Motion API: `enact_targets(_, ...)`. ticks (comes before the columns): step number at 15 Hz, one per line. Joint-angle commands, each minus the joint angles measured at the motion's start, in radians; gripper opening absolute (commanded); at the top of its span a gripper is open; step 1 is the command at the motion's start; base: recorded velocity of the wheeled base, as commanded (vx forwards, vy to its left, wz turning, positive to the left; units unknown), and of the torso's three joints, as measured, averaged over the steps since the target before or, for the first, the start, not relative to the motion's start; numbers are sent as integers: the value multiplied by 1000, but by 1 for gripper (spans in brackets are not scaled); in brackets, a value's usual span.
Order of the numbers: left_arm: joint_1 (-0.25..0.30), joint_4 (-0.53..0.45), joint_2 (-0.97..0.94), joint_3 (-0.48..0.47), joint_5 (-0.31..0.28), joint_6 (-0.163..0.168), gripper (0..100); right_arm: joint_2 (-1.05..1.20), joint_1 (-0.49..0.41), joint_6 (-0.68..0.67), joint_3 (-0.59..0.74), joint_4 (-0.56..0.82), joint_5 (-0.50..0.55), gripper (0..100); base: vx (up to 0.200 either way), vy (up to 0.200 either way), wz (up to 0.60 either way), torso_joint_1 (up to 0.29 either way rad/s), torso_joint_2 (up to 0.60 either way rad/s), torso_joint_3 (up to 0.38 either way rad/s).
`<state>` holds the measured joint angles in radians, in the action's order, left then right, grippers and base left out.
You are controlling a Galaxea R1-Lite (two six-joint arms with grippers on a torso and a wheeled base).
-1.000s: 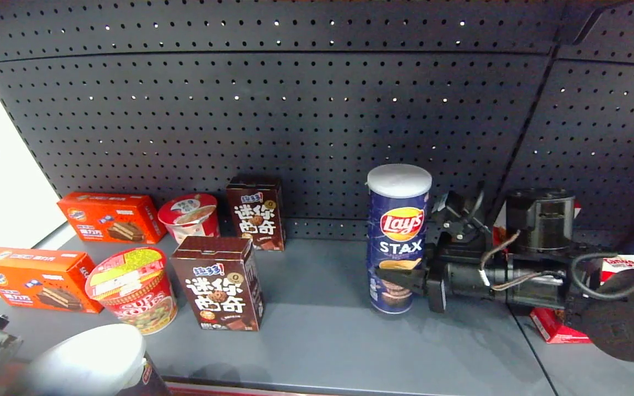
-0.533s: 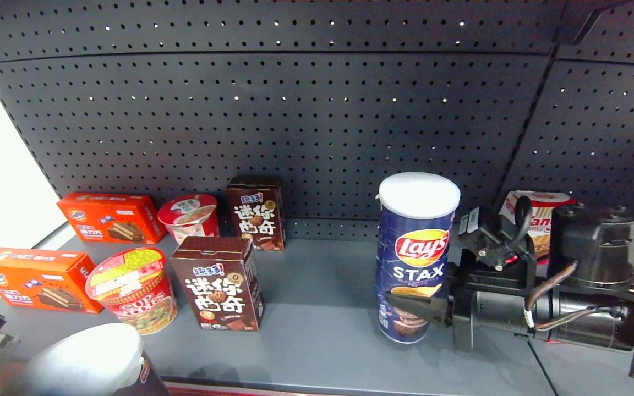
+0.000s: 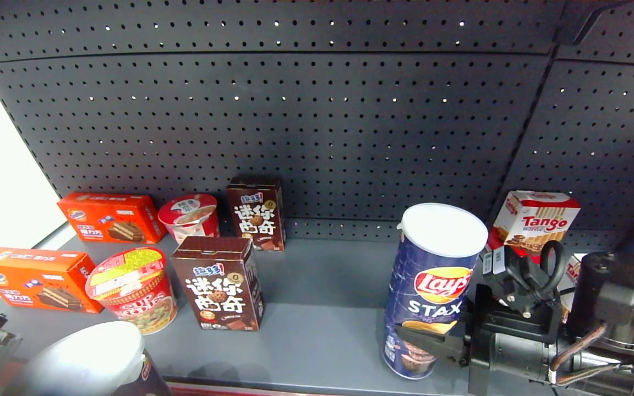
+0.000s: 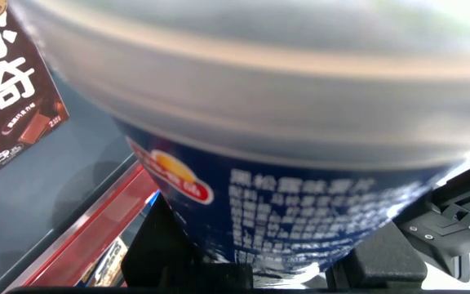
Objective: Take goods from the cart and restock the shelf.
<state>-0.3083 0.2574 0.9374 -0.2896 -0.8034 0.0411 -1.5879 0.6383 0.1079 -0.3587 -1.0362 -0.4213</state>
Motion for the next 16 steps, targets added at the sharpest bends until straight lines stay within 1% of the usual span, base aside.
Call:
enact_targets(1, 0, 0, 3, 1, 0, 0, 0, -12, -5, -2, 29, -8, -1, 0, 0, 0, 0, 0, 0, 0)
enact_targets(10, 9, -1, 3, 3, 0, 0, 0, -90, -32, -14, 23, -81, -5, 0, 0, 0, 0, 0, 0, 0)
enact_targets(16, 15, 2, -2, 24, -2, 0, 0, -127, -34, -13, 15, -88, -8, 0, 0, 0, 0, 0, 0, 0)
